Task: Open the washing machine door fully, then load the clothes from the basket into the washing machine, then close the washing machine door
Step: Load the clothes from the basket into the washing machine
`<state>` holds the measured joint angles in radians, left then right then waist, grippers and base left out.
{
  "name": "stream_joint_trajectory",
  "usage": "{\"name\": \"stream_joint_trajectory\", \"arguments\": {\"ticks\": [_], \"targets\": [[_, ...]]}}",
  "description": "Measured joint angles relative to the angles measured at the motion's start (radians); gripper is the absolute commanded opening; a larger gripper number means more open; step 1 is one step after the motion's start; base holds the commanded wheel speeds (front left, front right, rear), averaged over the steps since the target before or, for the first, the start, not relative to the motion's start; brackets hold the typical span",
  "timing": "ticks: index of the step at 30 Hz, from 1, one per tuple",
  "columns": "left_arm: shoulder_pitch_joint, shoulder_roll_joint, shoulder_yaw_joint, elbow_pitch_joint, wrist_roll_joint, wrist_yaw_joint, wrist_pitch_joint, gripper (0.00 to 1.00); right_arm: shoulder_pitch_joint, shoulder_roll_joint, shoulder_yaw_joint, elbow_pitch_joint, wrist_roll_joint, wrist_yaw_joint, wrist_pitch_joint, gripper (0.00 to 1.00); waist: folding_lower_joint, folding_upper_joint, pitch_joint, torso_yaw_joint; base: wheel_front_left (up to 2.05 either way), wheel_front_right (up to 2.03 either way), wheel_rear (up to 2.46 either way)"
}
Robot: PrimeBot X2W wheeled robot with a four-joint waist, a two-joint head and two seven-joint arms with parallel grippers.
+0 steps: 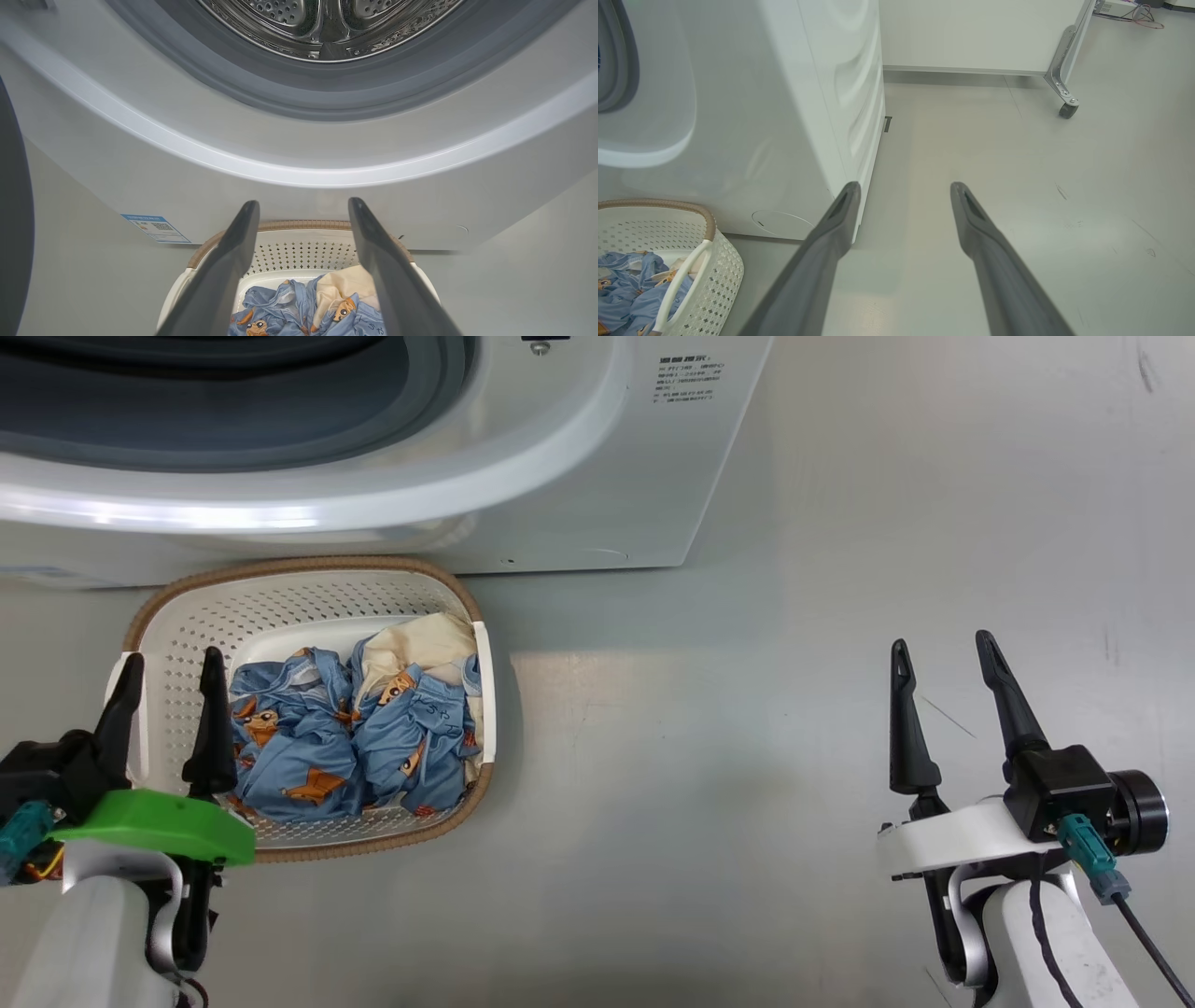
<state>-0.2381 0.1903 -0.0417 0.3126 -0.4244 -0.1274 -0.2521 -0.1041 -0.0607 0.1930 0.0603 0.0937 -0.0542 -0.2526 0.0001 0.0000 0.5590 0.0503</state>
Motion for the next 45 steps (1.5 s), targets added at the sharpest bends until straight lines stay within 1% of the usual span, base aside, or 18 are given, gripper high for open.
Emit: {"name": "stream_joint_trajectory", "arguments": {"ticks": [3,7,8,15,16,22,24,30,35,45], "targets": [[-0.034,0.024,-0.008,0.032,-0.007,0.000,0.000,1.00,-0.022,0.000,0.006,-0.007,-0.009,-0.001,0.000,1.00,0.0000,0.0000,0.034,-0.003,0.00,0.00,0.00],[-0.078,0.061,-0.047,0.080,-0.007,0.000,0.006,1.00,-0.047,0.000,0.011,-0.012,-0.012,-0.003,0.000,1.00,0.0001,0.0000,0.079,-0.010,0.00,0.00,0.00],[-0.087,0.067,-0.056,0.092,-0.009,0.000,0.006,1.00,-0.052,0.000,0.014,-0.012,-0.015,-0.010,0.000,1.00,0.0001,0.0000,0.089,-0.011,0.00,0.00,0.00],[-0.135,0.116,-0.134,0.201,-0.008,0.000,0.058,1.00,-0.084,0.000,0.027,-0.017,-0.019,-0.013,0.000,1.00,0.0001,0.0000,0.153,-0.026,0.00,0.00,0.00],[-0.137,0.118,-0.139,0.215,-0.011,0.000,0.062,1.00,-0.089,0.001,0.031,-0.017,-0.020,-0.019,0.000,1.00,0.0001,0.0000,0.161,-0.029,0.00,0.00,0.00],[-0.174,0.141,-0.188,0.288,-0.030,0.000,0.090,1.00,-0.103,0.001,0.040,-0.019,-0.021,-0.020,0.000,1.00,0.0001,0.0000,0.203,-0.045,0.00,0.00,0.00],[-0.188,0.144,-0.206,0.304,-0.035,0.000,0.103,1.00,-0.109,0.001,0.041,-0.021,-0.024,-0.029,0.000,1.00,0.0001,0.0000,0.216,-0.049,0.00,0.00,0.00],[-0.240,0.161,-0.253,0.341,-0.052,0.000,0.129,1.00,-0.118,0.001,0.046,-0.032,-0.025,-0.037,0.000,1.00,0.0001,0.0000,0.256,-0.060,0.00,0.00,0.00],[-0.262,0.198,-0.287,0.395,-0.056,0.000,0.169,1.00,-0.138,0.001,0.057,-0.040,-0.025,-0.041,0.000,1.00,0.0001,0.0000,0.290,-0.068,0.00,0.00,0.00],[-0.314,0.221,-0.343,0.432,-0.081,0.000,0.194,1.00,-0.154,0.001,0.071,-0.051,-0.021,-0.047,0.000,1.00,0.0001,0.0000,0.344,-0.085,0.00,0.00,0.00]]}}
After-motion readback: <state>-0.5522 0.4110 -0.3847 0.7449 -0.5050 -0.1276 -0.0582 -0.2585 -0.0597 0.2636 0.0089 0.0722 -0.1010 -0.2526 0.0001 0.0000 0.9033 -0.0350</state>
